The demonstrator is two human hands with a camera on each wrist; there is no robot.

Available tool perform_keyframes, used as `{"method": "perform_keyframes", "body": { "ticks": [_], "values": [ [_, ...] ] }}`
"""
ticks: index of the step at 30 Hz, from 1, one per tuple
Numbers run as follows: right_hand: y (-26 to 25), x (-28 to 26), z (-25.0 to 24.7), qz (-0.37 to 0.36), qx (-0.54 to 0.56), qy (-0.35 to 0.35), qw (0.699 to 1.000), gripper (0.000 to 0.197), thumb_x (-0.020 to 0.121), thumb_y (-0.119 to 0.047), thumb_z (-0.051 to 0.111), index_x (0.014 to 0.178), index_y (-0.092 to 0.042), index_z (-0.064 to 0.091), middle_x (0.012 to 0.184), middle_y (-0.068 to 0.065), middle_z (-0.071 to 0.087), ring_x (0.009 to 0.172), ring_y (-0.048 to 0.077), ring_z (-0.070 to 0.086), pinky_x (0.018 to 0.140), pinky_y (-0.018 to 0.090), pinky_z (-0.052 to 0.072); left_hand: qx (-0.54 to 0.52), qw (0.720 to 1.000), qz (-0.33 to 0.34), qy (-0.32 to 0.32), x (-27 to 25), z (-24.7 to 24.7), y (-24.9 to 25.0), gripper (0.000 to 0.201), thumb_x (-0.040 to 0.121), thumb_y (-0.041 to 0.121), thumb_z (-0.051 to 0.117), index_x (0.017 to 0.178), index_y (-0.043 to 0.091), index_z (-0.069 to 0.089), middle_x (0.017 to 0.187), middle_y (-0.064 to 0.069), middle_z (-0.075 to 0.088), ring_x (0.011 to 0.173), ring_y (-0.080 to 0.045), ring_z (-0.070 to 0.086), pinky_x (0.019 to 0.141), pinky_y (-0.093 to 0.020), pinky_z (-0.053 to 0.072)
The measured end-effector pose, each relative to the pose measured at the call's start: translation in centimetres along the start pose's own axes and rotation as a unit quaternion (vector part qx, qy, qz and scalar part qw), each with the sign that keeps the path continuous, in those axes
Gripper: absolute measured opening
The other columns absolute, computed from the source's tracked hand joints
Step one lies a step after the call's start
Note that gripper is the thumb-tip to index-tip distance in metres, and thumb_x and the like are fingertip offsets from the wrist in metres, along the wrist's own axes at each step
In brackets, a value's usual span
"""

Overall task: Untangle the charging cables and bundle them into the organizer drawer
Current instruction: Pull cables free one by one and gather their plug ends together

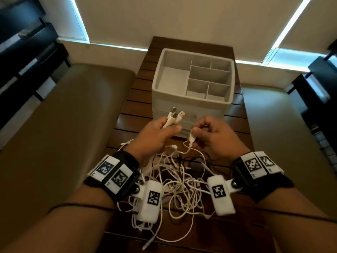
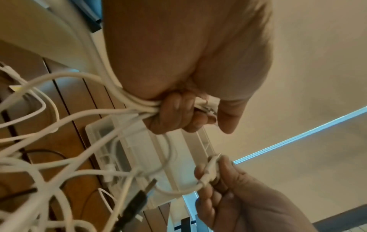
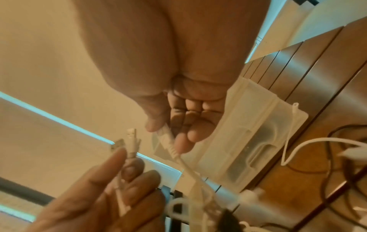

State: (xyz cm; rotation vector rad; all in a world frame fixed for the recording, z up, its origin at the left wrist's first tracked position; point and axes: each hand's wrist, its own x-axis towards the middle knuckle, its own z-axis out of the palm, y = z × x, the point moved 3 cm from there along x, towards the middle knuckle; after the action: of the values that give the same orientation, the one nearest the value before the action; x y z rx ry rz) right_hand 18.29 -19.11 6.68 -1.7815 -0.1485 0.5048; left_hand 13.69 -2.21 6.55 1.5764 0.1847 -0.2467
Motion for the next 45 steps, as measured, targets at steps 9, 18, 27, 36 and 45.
{"method": "perform_keyframes", "body": {
  "ticks": [9,18,27,36,45],
  "values": [
    [-2.2,-2.4,0.3,0.0,0.089,-0.008,0.996,0.007,0.093,-0.001,0.054,0.097,0.003,0.059,0.074,0.014,0.066,0.058,0.015,0.065,0.055,0.023,0.055,0.006,0.998,-0.004,-0.067,-0.9,1.4,-0.4,0.017,0.087,0.015,0.07,0.092,0.011,0.054,0.077,-0.006,0.065,0.066,-0.014,0.063,0.062,-0.025,0.052],
    [-3.3,-2.9,0.1,-0.069,0.07,0.092,0.991,0.008,0.086,-0.011,0.067,0.082,-0.007,0.061,0.084,0.016,0.071,0.067,0.021,0.066,0.052,0.023,0.052,0.011,0.998,0.017,-0.053,-1.5,1.9,-0.1,0.012,0.093,0.02,0.063,0.105,0.018,0.067,0.077,0.0,0.062,0.048,0.001,0.045,0.048,-0.018,0.036],
    [-0.3,-3.4,3.7,-0.072,0.081,-0.093,0.99,0.029,0.093,-0.025,0.049,0.114,-0.004,0.052,0.086,-0.008,0.072,0.082,0.0,0.067,0.068,0.018,0.05,-0.171,0.985,0.012,-0.029,-1.2,1.4,1.4,0.025,0.099,0.027,0.049,0.079,0.012,0.055,0.054,-0.002,0.046,0.041,-0.009,0.031,0.038,-0.017,0.03],
    [0.5,-2.0,4.2,-0.072,0.026,-0.179,0.981,0.015,0.097,-0.009,0.051,0.082,-0.01,0.055,0.06,-0.002,0.057,0.057,0.008,0.059,0.058,0.021,0.044,-0.151,0.982,0.048,0.103,-1.0,-0.1,2.0,0.026,0.103,0.028,0.044,0.083,0.014,0.053,0.059,-0.004,0.039,0.052,-0.012,0.044,0.054,-0.025,0.046],
    [4.7,-2.2,1.6,-0.009,-0.291,-0.185,0.939,0.019,0.092,-0.027,0.06,0.076,-0.017,0.061,0.072,-0.003,0.061,0.063,0.005,0.055,0.064,0.027,0.047,0.342,0.92,0.151,0.12,-3.3,-4.9,8.2,0.01,0.098,0.026,0.054,0.091,0.021,0.06,0.068,0.009,0.056,0.06,-0.004,0.049,0.054,-0.021,0.036]
  ]
}}
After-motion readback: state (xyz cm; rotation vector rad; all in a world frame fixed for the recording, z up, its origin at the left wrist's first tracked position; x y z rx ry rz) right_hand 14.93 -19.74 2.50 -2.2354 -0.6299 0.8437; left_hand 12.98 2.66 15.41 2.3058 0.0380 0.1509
